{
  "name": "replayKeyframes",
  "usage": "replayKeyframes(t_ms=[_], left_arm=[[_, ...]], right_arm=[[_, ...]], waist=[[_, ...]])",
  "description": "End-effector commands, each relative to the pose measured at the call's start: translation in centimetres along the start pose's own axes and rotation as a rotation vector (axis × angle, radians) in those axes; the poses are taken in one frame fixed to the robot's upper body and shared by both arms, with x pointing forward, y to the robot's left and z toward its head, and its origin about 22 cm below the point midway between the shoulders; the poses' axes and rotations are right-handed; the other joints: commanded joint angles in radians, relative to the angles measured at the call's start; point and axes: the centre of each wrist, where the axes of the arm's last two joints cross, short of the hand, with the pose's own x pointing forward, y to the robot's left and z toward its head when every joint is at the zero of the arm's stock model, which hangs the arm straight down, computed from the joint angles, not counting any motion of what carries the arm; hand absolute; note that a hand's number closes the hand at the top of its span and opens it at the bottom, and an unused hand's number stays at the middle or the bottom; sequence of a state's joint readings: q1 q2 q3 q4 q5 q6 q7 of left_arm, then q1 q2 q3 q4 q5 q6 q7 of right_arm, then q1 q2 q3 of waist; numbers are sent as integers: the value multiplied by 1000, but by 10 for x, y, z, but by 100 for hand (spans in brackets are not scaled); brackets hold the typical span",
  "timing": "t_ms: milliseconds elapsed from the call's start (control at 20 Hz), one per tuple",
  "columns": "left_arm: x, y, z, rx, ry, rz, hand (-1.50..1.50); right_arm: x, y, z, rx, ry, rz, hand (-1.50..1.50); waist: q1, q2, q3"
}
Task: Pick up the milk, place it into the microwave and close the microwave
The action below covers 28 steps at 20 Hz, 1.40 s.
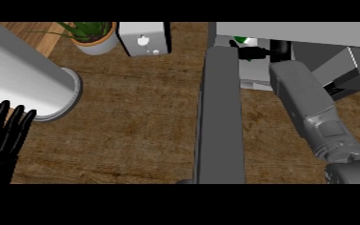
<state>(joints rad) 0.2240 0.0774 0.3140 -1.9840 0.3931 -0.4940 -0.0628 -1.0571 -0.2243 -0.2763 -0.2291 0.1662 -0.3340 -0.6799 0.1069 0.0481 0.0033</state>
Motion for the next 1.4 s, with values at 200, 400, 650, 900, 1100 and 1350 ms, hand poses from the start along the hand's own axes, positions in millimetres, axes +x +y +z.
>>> replayKeyframes(t_ms=[200, 400, 650, 900, 1100, 1350], left_arm=[[6, -6, -13, -32, 1, -42, -150], [3, -8, -18, -46, 6, -63, -150], [2, -8, -18, -60, 1, -90, -150], [4, -17, -28, -107, 4, -80, -150], [-2, -20, -30, -107, 13, -74, -150], [3, -27, -38, -112, -8, -90, -150]], right_arm=[[10, -5, -13, -243, 72, 107, 150], [4, -16, -12, -265, 2, 320, -150], [-3, -17, -5, -281, 18, 410, -150], [-16, -27, 4, -292, 75, 588, -150], [12, 5, -12, -188, 109, 228, -150], [5, 16, -1, -131, 126, 160, -150]], waist=[[32, 15, 1], [53, 32, -1], [71, 33, 0], [90, 45, -4], [79, 39, 5], [70, 33, 6]])
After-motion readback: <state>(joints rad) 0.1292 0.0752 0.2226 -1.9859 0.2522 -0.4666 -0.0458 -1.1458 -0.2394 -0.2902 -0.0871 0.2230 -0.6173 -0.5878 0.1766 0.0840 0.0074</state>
